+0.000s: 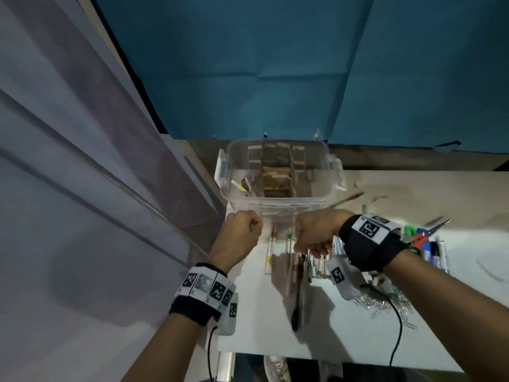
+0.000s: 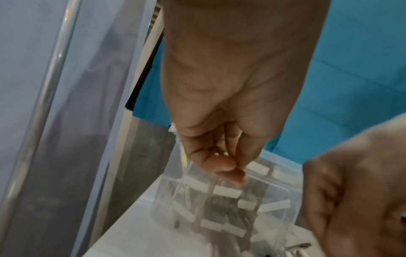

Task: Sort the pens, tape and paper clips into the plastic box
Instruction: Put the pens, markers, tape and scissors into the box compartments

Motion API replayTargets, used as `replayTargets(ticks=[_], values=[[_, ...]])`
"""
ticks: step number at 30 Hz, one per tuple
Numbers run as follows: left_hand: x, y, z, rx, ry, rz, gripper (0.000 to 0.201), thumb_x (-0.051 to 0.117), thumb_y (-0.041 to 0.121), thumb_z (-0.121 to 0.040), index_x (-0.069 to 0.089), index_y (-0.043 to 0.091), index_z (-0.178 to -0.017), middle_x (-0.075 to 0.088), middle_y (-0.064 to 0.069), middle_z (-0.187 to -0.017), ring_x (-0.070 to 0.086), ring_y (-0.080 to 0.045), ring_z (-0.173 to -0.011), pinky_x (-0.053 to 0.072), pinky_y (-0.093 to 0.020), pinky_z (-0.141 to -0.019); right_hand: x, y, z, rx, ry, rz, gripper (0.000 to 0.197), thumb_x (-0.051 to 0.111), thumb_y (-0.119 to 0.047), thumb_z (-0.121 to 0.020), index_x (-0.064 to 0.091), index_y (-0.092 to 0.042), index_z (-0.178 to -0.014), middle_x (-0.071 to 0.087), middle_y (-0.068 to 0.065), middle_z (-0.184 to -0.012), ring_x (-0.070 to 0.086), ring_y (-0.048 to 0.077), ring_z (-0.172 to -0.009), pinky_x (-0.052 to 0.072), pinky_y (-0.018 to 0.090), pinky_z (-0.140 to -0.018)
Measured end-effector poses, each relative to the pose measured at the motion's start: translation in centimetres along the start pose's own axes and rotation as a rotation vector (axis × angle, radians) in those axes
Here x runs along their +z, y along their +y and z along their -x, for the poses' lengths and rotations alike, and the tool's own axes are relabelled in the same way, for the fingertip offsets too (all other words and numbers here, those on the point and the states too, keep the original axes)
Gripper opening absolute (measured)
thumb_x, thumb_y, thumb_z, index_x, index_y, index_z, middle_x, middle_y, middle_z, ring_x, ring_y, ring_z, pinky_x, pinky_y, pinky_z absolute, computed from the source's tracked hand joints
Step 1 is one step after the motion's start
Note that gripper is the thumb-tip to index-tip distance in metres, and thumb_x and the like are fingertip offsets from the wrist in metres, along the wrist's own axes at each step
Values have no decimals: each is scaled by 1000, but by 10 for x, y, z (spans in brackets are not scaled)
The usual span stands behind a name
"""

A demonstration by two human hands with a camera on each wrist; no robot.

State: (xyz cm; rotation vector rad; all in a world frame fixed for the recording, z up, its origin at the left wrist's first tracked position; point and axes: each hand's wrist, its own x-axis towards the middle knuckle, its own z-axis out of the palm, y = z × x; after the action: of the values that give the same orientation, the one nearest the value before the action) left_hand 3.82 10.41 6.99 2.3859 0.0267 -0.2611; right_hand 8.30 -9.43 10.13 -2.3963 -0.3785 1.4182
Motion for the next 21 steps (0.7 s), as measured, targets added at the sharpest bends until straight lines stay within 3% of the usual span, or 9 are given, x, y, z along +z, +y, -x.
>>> replayTargets(ticks=[3, 5, 8, 11, 12, 16, 21], values=[[2, 9, 5, 36, 67, 40, 17, 56, 16, -91, 69, 20, -82, 69, 3, -73, 70, -15, -69, 55, -31, -70, 17, 20, -6, 63, 83, -15, 18, 59, -10, -86, 68, -1, -73, 72, 16, -65, 58, 21, -44, 42, 24, -44], [16, 5, 6, -19, -50, -20, 16, 56, 20, -92, 71, 18, -85, 71, -3, -82, 71, -20, -78, 58, -36, -76, 30, 25, -6, 99, 87, -9, 20, 60, -12, -87, 67, -2, -71, 70, 12, -59, 60, 20, -42, 42, 24, -43], [53, -8, 6, -183, -217, -147, 19, 57, 29, -93, 67, 16, -103, 65, -11, -113, 63, -30, -104, 53, -40, -91, 54, 29, -11, 127, 193, -30, 22, 64, -19, -89, 62, -7, -71, 63, 0, -52, 55, 9, -33, 40, 20, -33], [86, -9, 9, -273, -207, -194, 33, 51, 33, -98, 53, 10, -123, 52, -12, -127, 53, -34, -117, 44, -39, -94, 75, 35, -25, 140, 375, -15, 32, 66, -24, -88, 46, -15, -65, 56, 2, -65, 61, 19, -60, 40, 21, -39], [93, -8, 9, -271, -174, -203, 33, 49, 31, -100, 51, 8, -123, 51, -12, -127, 52, -34, -117, 43, -40, -93, 80, 37, -28, 150, 415, -54, 33, 67, -24, -88, 45, -15, -65, 56, 3, -69, 60, 21, -65, 40, 23, -42], [109, -10, 8, -300, -65, -165, 25, 47, 21, -98, 49, 5, -117, 54, -14, -123, 56, -35, -112, 45, -43, -88, 90, 43, -37, 170, 487, -269, 33, 69, -15, -87, 46, -12, -64, 53, 3, -62, 52, 13, -52, 35, 21, -40], [109, -24, 14, -345, -93, -145, 11, 50, 19, -94, 45, 11, -90, 55, -12, -112, 57, -34, -100, 41, -36, -76, 83, 50, -25, 172, 459, -417, 26, 69, -14, -87, 62, -1, -65, 61, 11, -51, 52, 15, -32, 37, 17, -34]])
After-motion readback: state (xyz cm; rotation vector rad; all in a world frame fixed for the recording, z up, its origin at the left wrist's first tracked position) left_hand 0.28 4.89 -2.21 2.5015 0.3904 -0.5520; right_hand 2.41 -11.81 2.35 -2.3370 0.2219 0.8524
